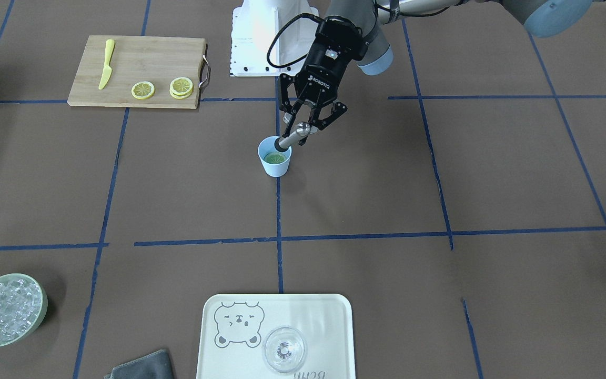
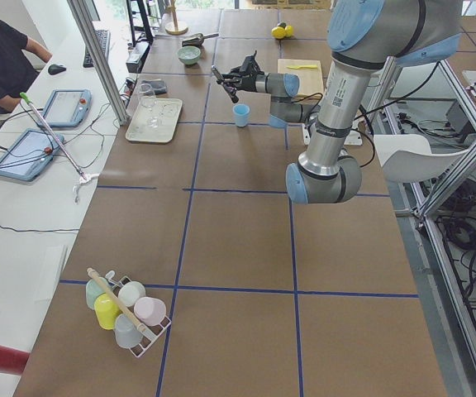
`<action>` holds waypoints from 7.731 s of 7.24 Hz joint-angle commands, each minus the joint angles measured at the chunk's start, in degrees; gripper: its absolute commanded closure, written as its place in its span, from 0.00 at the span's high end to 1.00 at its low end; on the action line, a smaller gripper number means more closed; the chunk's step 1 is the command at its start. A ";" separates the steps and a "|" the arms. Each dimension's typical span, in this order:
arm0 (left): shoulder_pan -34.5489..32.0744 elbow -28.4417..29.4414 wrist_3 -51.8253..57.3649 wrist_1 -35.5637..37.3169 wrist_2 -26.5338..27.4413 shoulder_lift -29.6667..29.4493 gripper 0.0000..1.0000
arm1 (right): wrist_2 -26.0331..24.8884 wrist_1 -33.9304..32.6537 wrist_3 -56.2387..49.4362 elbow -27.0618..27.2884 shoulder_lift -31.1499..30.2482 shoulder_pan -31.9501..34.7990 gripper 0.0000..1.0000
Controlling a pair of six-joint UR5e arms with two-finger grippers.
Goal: Squeeze lemon into cup
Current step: 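Press the muddler down into the blue cup with the left gripper, then lift the muddler out of the cup and carry it back, then lower the muddler onto the table with the left gripper and release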
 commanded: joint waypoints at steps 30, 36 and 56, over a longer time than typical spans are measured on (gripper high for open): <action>3.79 0.58 16.53 -0.99 -2.39 -5.53 0.00 | -0.68 0.00 0.00 0.01 -0.12 0.67 1.00; -13.40 -1.98 22.86 0.33 -22.82 -1.59 0.00 | -0.95 0.00 0.00 0.45 0.76 0.67 1.00; -35.32 -5.95 9.26 64.40 -78.76 20.74 0.00 | -0.07 -0.09 -0.08 3.09 -2.14 0.23 1.00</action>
